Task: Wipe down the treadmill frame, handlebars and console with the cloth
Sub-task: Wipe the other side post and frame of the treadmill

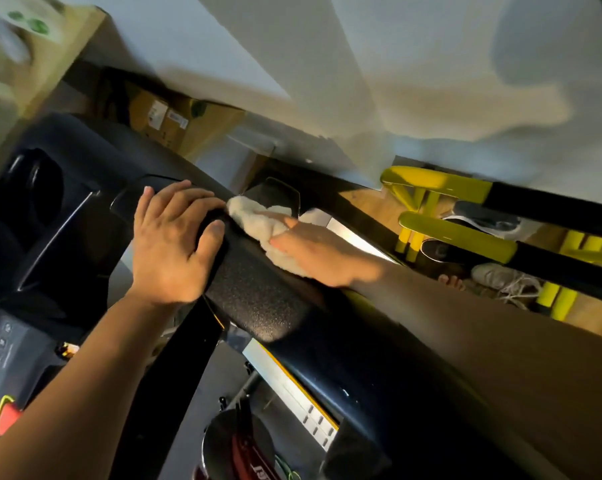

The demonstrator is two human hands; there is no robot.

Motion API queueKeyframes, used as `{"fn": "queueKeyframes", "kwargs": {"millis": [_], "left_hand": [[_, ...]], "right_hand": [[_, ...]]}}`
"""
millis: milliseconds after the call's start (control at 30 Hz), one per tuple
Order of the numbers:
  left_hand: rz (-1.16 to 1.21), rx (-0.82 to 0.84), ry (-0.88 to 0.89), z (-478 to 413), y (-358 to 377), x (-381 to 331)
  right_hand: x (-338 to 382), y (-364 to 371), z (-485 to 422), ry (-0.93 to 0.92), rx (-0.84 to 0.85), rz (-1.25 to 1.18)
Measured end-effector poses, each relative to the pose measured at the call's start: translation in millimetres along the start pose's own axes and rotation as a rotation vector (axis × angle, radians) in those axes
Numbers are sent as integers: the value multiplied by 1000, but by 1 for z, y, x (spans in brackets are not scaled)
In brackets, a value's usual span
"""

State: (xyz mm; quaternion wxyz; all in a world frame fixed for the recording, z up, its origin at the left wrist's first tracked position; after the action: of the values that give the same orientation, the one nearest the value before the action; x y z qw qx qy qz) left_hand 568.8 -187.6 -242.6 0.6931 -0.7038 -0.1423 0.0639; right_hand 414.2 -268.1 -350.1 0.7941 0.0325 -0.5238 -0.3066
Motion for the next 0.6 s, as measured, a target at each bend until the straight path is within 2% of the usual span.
{"fn": "queueKeyframes", "kwargs": {"millis": [67, 200, 300, 467, 600], "left_hand": [[7, -17, -16, -1, 0, 1], [-9, -31, -25, 2, 4, 1], [-19, -2, -42, 5, 6, 1], [-21, 24, -89, 19, 5, -23], [11, -33, -124, 44, 3, -53]], "right_hand": [[-3, -7, 6, -2, -87, 107], [-25, -19, 49, 100, -102, 191], [-9, -10, 75, -1, -84, 181], [8, 6, 83, -42, -197, 334], [-4, -4, 104, 0, -236, 198]]}}
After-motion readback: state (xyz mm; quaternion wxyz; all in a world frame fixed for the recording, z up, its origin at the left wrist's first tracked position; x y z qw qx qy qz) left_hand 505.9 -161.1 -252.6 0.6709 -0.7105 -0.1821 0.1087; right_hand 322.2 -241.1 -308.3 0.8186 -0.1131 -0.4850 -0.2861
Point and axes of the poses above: each hand's wrist, its own z-axis away from the middle knuckle, its own y-axis out of the palm, x = y × z, the point moved 2 cm from there along -z, towards the middle knuckle, and after that the axes turned 7 degrees about -x, right-handed, at the moved point
